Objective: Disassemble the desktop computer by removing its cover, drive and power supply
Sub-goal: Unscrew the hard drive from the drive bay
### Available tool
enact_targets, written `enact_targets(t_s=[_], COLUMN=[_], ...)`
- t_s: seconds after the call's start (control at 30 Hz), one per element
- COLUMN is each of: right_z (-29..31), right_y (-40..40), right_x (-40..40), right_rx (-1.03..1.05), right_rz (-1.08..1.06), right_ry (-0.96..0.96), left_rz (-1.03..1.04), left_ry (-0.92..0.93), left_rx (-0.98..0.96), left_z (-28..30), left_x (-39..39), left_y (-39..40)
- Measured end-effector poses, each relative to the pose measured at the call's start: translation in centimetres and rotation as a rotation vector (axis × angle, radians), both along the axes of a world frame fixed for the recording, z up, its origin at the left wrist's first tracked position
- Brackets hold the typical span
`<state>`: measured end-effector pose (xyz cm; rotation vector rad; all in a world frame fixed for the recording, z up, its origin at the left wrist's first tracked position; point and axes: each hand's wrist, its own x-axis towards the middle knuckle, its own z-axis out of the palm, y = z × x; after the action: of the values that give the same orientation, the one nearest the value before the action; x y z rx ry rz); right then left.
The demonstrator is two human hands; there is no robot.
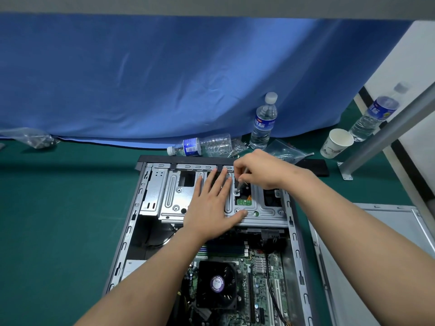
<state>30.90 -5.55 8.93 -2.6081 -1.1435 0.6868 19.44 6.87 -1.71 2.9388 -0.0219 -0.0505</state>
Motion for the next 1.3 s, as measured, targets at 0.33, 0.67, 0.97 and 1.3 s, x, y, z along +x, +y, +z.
enact_targets(t_s=[0.33, 0.67, 0.97, 1.3], right_z=[-0.9, -1.2, -1.7, -1.8], right_y=[-0.3, -1.3, -1.2, -0.8], right_x=[-1.0, -0.5, -1.7, -1.9], right_rx=[-0.023, 0.061, 0.083, 0.031], right_rz=[-0.136, -0.079, -0.122, -0.149], right_ry=[-0.164, 0.019, -0.07, -0.186], left_rz=[-0.006, -0.005, -0.003, -0.004], left_ry=[0.004, 0.005, 0.005, -0.01], left_rx=[0.002, -0.001, -0.009, -0.009], left_z=[0.2, 0.1, 0.2, 0.1], left_x=[0.0, 0.0, -0.1, 0.0], left_y=[0.0, 0.0, 0.0, 0.0])
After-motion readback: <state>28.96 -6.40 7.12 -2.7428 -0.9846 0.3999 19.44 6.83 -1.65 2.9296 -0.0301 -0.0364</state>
